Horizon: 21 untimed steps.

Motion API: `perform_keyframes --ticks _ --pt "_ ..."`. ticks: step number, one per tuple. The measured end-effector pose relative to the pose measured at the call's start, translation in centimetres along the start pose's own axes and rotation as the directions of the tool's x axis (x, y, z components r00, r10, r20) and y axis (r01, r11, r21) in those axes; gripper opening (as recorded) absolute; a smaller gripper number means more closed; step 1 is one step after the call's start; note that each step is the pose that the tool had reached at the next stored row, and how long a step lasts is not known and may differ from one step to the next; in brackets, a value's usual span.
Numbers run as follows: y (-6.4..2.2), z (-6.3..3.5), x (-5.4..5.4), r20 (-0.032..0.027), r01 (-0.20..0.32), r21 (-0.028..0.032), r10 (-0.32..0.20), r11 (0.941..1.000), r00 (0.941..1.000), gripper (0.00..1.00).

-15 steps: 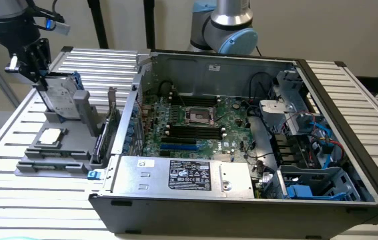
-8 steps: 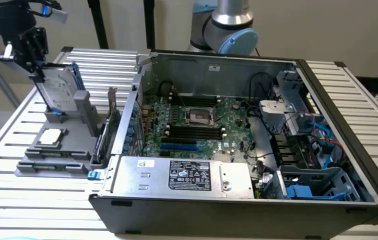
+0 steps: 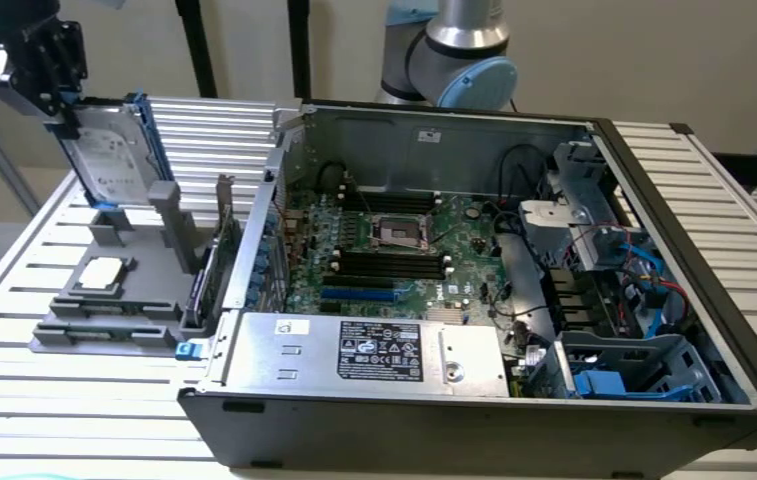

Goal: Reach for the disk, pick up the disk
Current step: 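Pick up the disk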

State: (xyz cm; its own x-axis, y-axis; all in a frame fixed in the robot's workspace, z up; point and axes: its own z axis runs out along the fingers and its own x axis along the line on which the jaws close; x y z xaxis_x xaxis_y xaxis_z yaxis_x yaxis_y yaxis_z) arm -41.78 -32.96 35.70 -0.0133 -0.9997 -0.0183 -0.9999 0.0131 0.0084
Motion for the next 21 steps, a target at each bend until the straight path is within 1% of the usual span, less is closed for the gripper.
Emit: perform_keyframes --ticks 6,10,11,15,18,21 --pt "-0.28 -2.75 0.0 -0.0001 0.0 -0.0002 0.0 1.0 1.0 0.33" --pt "-0.84 -4.56 -0.1 0.0 0.001 -0.0002 -0.001 1.0 1.0 0.33" --pt "-1.13 -5.03 -0.1 0.0003 0.002 -0.0005 -0.002 1.0 1.0 0.33" --pt "-2.51 -6.84 -0.1 0.0053 0.005 -0.0021 -0.005 1.0 1.0 0.33" --pt "-3.75 -8.21 0.0 0.0081 0.006 -0.004 -0.006 1.0 0.9999 0.33" --pt "-5.12 -9.62 0.1 0.0087 0.006 -0.0063 -0.006 1.0 0.9999 0.33"
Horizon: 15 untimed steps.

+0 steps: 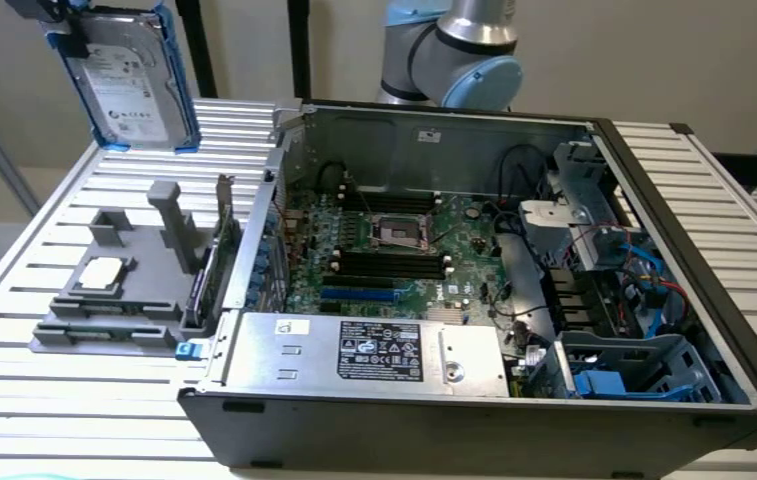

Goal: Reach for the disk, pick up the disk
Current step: 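Pick up the disk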

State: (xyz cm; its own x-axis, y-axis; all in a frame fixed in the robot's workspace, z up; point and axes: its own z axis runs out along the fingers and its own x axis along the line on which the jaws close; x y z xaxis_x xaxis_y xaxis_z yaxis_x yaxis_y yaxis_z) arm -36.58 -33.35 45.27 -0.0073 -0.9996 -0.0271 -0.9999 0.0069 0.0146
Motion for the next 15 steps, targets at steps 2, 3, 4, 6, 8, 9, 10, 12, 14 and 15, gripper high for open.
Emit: perform_keyframes --ticks 2,3,4,6,8,9,10,12,14,15 --pt "-0.9 -0.93 0.1 0.0002 0.0 -0.0019 0.0 1.0 1.0 0.33" --pt "-1.32 -1.36 0.2 0.0002 0.0 -0.003 0.0 1.0 1.0 0.33" --pt "-1.8 -1.86 0.2 0.0003 0.0 -0.0043 0.0 1.0 1.0 0.33" --pt "-2.67 -2.76 0.3 0.0007 0.0 -0.0061 0.0 1.0 1.0 0.33" --pt "-3.56 -3.68 0.4 0.001 0.0 -0.0082 0.0 1.0 1.0 0.33" --pt "-4.0 -4.13 0.5 0.0011 0.0 -0.0092 0.0 1.0 1.0 0.33" --pt "-4.45 -4.59 0.5 0.0013 0.0 -0.0101 0.0 0.9999 1.0 0.33" --pt "-5.35 -5.52 0.6 0.0018 0.0 -0.0123 0.0 0.9999 1.0 0.33" --pt "-6.25 -6.45 0.7 0.0025 0.0 -0.0144 0.0 0.9999 1.0 0.33" --pt "-6.73 -6.95 0.8 0.0029 0.0 -0.0156 0.0 0.9999 1.0 0.33"
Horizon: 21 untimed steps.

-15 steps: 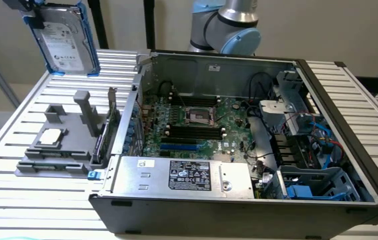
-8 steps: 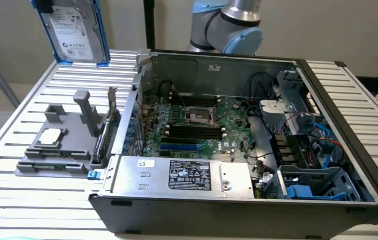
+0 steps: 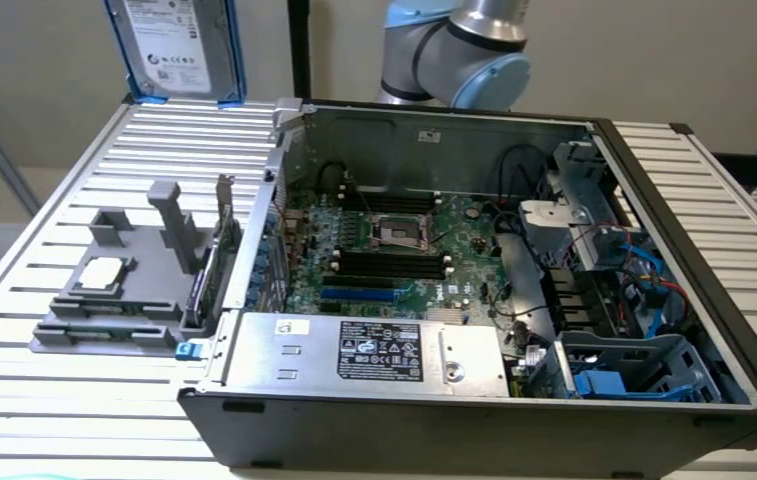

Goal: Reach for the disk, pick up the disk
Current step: 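Pick up the disk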

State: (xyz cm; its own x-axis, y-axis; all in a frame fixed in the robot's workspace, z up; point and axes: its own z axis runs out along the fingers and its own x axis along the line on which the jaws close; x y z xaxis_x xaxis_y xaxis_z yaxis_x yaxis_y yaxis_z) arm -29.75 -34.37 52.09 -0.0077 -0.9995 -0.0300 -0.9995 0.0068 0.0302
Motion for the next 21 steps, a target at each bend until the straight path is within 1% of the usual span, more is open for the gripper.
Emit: perform_keyframes --ticks 7,11,15,21 --pt "-3.08 -2.91 0.5 0.0037 0.0 -0.0055 0.0 1.0 1.0 0.33" --pt "-4.86 -4.14 0.8 0.0065 0.0 -0.0083 0.0 1.0 1.0 0.33" --pt "-6.69 -4.71 1.3 0.0084 0.0 -0.0092 0.0 1.0 1.0 0.33" --pt "-9.41 -5.04 2.3 0.0094 0.0 -0.0095 0.0 1.0 1.0 0.33"
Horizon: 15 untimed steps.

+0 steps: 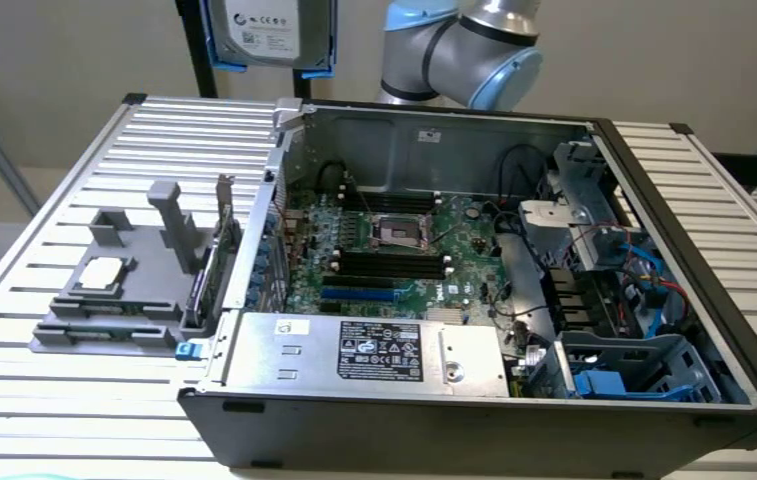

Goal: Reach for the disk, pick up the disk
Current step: 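Pick up the disk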

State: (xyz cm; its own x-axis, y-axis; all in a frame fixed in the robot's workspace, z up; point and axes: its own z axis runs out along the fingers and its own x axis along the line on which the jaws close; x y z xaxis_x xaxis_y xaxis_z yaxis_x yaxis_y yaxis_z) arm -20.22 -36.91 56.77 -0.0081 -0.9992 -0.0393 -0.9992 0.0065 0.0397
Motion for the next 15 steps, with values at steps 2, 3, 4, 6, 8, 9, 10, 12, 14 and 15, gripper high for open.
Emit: perform_keyframes --ticks 2,3,4,6,8,9,10,12,14,15 --pt "-0.9 -0.07 0.3 0.0002 0.0 -0.0002 0.0 1.0 1.0 0.33" --pt "-1.36 -0.09 0.5 0.0004 0.0 -0.0001 0.0 1.0 1.0 0.33" --pt "-1.81 -0.12 0.7 0.0006 0.0 -0.0001 0.0 1.0 1.0 0.33" --pt "-2.63 -0.16 1.1 0.0012 0.0 0.0 0.0 1.0 1.0 0.33" --pt "-3.41 -0.22 1.5 0.0012 0.0 -0.0002 0.0 1.0 1.0 0.33" --pt "-3.75 -0.24 1.7 0.0012 0.0 -0.0002 0.0 1.0 1.0 0.33" --pt "-4.11 -0.26 1.9 0.0012 0.0 -0.0002 0.0 1.0 1.0 0.33" --pt "-4.79 -0.3 2.4 0.0013 0.0 -0.0001 0.0 1.0 1.0 0.33" --pt "-5.47 -0.35 2.9 0.0013 0.0 -0.0001 0.0 1.0 1.0 0.33" --pt "-5.8 -0.37 3.1 0.0013 0.0 -0.0002 0.0 1.0 1.0 0.33"
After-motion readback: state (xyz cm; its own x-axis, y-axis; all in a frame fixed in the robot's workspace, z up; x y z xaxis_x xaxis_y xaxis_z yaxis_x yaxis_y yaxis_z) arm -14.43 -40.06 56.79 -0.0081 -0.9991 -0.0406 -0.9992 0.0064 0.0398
